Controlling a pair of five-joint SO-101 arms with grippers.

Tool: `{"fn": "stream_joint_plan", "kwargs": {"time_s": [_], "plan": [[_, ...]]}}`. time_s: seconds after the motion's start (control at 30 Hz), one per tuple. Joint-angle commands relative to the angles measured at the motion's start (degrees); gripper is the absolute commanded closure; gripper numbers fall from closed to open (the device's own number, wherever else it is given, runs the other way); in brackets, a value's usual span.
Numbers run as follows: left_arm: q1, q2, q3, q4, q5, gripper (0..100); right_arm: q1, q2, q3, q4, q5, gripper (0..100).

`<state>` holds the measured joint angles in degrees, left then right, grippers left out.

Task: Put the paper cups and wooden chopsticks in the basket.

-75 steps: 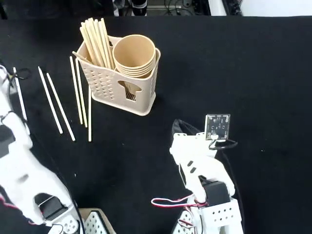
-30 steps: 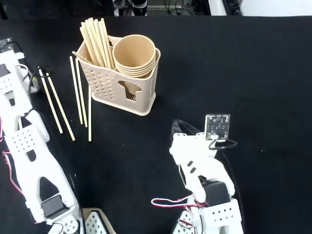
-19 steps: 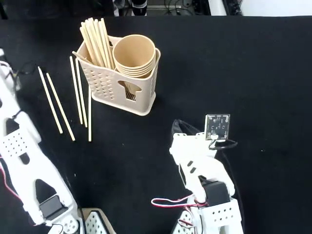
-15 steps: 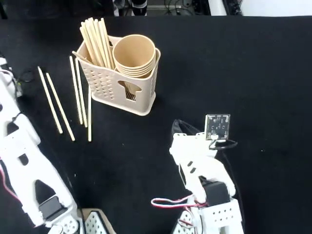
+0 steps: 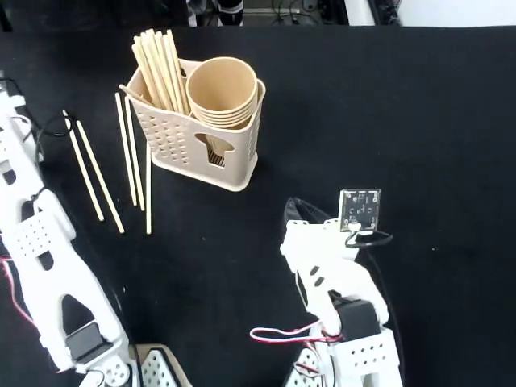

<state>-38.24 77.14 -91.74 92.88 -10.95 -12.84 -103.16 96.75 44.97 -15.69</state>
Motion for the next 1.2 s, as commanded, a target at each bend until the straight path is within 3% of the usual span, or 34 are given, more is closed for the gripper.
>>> {"fn": "stream_joint_plan", "kwargs": {"time_s": [0.0,0.2,0.47,0.67,0.8,0.97,1.17], "plan": [[2.24,-9.14,-3.65,8.0,0.0,97,-0.53,-2.86,-0.13,-0.62,-0.62,98.6],[2.95,-26.02,6.55,8.26,5.89,97,-0.44,-2.77,-0.13,-0.62,-0.62,98.6],[6.64,-55.82,45.49,7.82,6.42,97,-0.44,-2.77,-0.13,-0.62,-0.62,98.6],[13.41,-76.13,62.2,4.4,6.68,97,-0.44,-2.77,-0.13,-0.62,-0.62,98.6],[17.1,-89.05,74.51,-4.75,6.86,97,-0.44,-2.77,-0.13,-0.62,-0.62,98.6],[21.58,-107.69,92.53,-22.33,6.95,97,-0.44,-2.77,-0.13,-0.53,-0.62,98.6],[28.18,-133.36,118.55,-55.21,6.95,97,-0.44,-2.86,-0.13,-0.53,-0.62,98.6]]}}
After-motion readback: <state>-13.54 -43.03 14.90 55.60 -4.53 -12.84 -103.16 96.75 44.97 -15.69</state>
